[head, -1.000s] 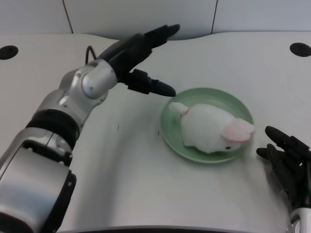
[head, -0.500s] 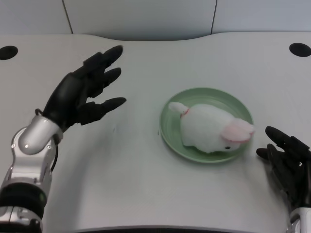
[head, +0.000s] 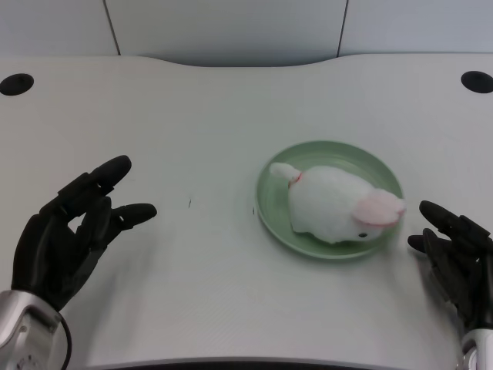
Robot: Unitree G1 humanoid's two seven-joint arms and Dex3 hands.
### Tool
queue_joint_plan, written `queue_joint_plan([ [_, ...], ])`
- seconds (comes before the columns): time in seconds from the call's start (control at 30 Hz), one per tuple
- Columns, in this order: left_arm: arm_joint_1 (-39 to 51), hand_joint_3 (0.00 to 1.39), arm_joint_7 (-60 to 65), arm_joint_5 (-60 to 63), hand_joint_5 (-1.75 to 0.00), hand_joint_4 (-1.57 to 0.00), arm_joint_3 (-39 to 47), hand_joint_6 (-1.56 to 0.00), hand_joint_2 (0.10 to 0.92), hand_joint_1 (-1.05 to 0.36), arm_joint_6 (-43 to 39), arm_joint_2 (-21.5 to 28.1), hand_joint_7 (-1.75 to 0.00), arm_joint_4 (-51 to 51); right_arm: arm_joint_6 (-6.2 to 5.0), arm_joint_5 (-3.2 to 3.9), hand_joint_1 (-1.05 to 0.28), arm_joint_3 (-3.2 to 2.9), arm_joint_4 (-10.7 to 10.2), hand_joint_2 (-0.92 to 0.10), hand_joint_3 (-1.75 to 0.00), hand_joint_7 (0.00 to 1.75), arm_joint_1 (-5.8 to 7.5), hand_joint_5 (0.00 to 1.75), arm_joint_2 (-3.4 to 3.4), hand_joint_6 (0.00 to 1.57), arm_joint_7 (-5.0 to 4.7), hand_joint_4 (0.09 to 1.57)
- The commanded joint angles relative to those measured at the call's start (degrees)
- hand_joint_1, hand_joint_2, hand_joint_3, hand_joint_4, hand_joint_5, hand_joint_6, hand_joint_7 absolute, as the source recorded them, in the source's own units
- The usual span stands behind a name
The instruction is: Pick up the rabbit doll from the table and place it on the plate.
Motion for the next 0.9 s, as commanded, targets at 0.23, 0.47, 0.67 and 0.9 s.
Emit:
queue_joint_plan([
  [0.23, 8.54, 0.55, 3.88, -2.57, -1.23, -0.42, 3.05, -0.63, 0.921, -0.75, 4.80, -2.22, -0.13, -7.74, -0.39, 0.74, -0.27, 0.00, -0.50, -0.92, -0.32, 0.01, 0.56, 0.81, -1.06, 0.90, 0.89, 0.70],
  [0.47, 11.97, 0.63, 7.29, -0.81, -1.32, -0.53, 2.93, -0.68, 0.921, -0.69, 6.55, -3.08, -0.17, -9.39, -0.11, -0.40, -0.31, 1.49, -2.50, -0.92, -0.35, 0.00, 1.35, 0.91, -1.73, 0.88, 1.54, 0.60],
  [0.67, 13.14, 0.70, 7.79, 1.53, -1.36, -0.55, 2.07, -0.71, 0.921, -0.64, 7.60, -2.38, -0.22, -9.07, 1.45, -2.49, -0.34, 3.41, -3.77, -0.92, -0.36, 0.00, 1.97, 0.93, -2.98, 0.85, -0.37, 0.59],
  [0.9, 11.92, 0.64, 7.81, 2.51, -1.37, -0.51, 1.93, -0.68, 0.921, -0.64, 7.58, -2.88, -0.27, -7.05, 1.71, -1.15, -0.32, 3.22, -3.75, -0.92, -0.36, 0.01, 1.50, 0.98, -3.21, 0.87, 0.34, 0.57],
])
